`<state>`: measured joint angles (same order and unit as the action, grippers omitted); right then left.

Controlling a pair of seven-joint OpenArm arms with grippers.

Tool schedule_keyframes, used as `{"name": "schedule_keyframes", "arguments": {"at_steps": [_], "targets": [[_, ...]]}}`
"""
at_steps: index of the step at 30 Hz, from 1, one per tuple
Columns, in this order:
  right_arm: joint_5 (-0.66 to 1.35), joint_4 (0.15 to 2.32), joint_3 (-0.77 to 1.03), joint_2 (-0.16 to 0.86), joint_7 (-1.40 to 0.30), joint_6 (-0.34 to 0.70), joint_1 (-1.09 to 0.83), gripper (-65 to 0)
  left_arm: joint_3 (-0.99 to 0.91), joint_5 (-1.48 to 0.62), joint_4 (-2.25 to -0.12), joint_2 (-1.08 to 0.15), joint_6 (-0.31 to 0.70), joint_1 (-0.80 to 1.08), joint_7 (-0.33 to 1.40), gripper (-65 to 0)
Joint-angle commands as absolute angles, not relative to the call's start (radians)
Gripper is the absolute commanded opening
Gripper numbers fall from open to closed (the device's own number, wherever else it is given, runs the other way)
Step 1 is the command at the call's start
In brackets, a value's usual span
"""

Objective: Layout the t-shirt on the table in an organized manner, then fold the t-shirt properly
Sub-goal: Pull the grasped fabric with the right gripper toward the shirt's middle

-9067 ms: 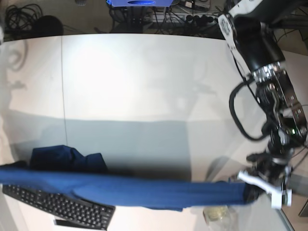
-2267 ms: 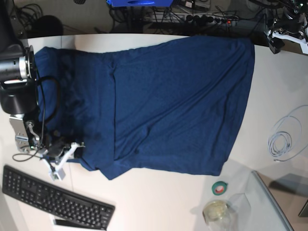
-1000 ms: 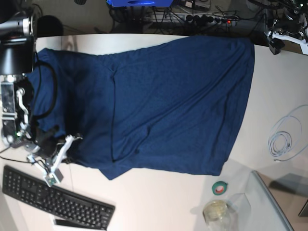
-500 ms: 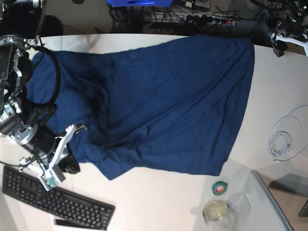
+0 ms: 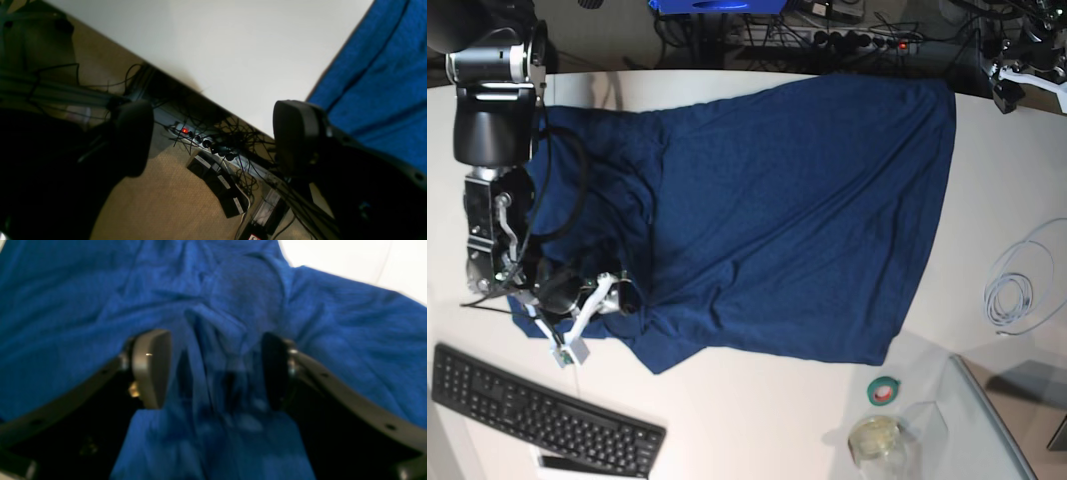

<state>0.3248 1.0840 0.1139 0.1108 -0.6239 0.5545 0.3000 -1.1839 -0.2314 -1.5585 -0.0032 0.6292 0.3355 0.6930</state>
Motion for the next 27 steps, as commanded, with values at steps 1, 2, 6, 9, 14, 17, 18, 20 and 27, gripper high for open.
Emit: {"name": "schedule_keyframes", "arguments": {"at_steps": [1,2,6,9,14,17,18,20,27], "targets": [[0.341,1.063,0.116,0.116,-0.585,0.559,0.338,-24.9,-1.19,-0.242,-1.578,-0.016,0.63,0.34,0.674,-11.5],[0.341,1.027,0.116,0.116,-0.572,0.558,0.355,-24.9,-1.19,-0.242,-1.578,-0.016,0.63,0.34,0.674,-11.5],[0.341,0.86,0.085,0.116,-0.516,0.558,0.424,-25.2,-1.19,-0.242,-1.578,-0.016,0.63,0.341,0.674,-11.5],[0.341,0.751,0.064,0.116,-0.44,0.545,0.456,-25.5,-1.19,-0.242,-1.578,-0.016,0.63,0.341,0.674,-11.5],[0.341,0.708,0.024,0.12,-0.4,0.486,0.467,-43.4,-1.191,-0.242,-1.573,-0.018,0.63,0.341,0.674,-11.5],[0.343,0.71,0.027,0.119,-0.403,0.479,0.467,-64.7,-1.191,-0.242,-1.569,-0.028,0.63,0.341,0.674,-11.5],[0.343,0.711,0.027,0.119,-0.404,0.479,0.467,-65.0,-1.191,-0.242,-1.569,-0.028,0.63,0.341,0.674,-11.5],[0.343,0.727,0.027,0.12,-0.404,0.486,0.464,-64.2,-1.191,-0.242,-1.569,-0.028,0.63,0.341,0.674,-11.5],[0.348,1.138,0.028,0.117,-0.539,0.486,0.292,-64.8,-1.191,-0.242,-1.569,-0.03,0.63,0.341,0.674,-11.5]]}}
